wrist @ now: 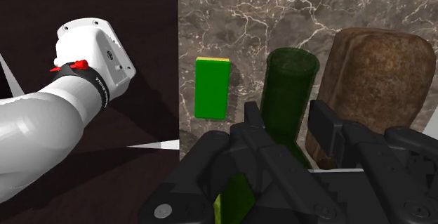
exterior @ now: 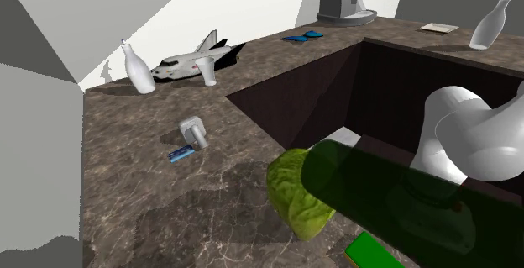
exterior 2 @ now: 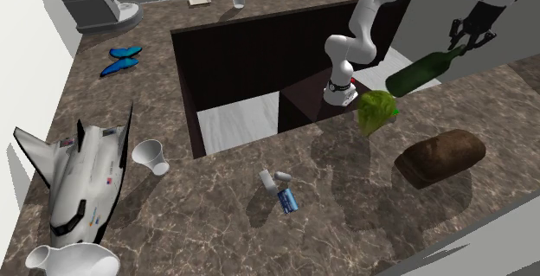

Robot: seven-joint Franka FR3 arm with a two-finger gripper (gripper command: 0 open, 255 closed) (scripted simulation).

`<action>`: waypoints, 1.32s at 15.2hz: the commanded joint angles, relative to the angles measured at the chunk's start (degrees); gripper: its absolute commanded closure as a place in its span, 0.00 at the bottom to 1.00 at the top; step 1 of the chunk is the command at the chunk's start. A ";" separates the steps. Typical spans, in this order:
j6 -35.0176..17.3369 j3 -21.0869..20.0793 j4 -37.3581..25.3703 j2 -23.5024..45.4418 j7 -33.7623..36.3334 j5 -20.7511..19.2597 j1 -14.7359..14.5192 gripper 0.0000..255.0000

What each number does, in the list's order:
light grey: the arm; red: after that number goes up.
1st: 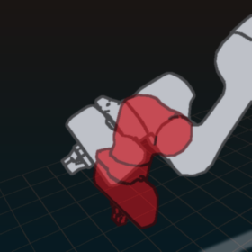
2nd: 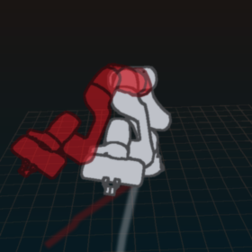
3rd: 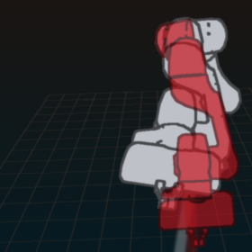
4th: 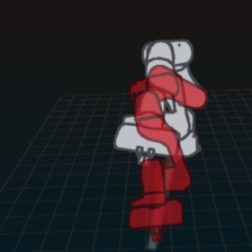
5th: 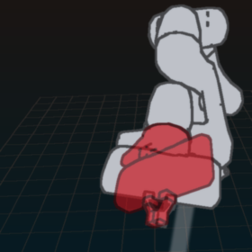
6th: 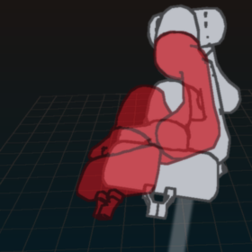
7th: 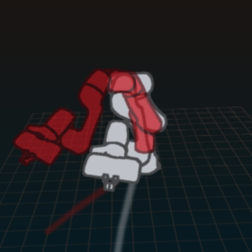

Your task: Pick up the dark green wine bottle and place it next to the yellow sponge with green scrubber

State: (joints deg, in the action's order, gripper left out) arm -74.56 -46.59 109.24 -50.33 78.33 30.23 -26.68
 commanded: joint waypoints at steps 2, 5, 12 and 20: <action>-1.78 -0.44 3.00 -1.33 -0.33 0.80 -0.69 1.00; -3.51 -1.00 5.76 -2.47 -0.66 1.57 -1.28 1.00; -5.64 -1.83 9.02 -3.76 -1.03 2.59 -1.96 1.00; -5.65 -1.83 9.02 -3.76 -1.03 2.59 -1.95 0.00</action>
State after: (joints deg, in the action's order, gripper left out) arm -80.21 -48.41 118.26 -54.09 77.30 32.82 -28.64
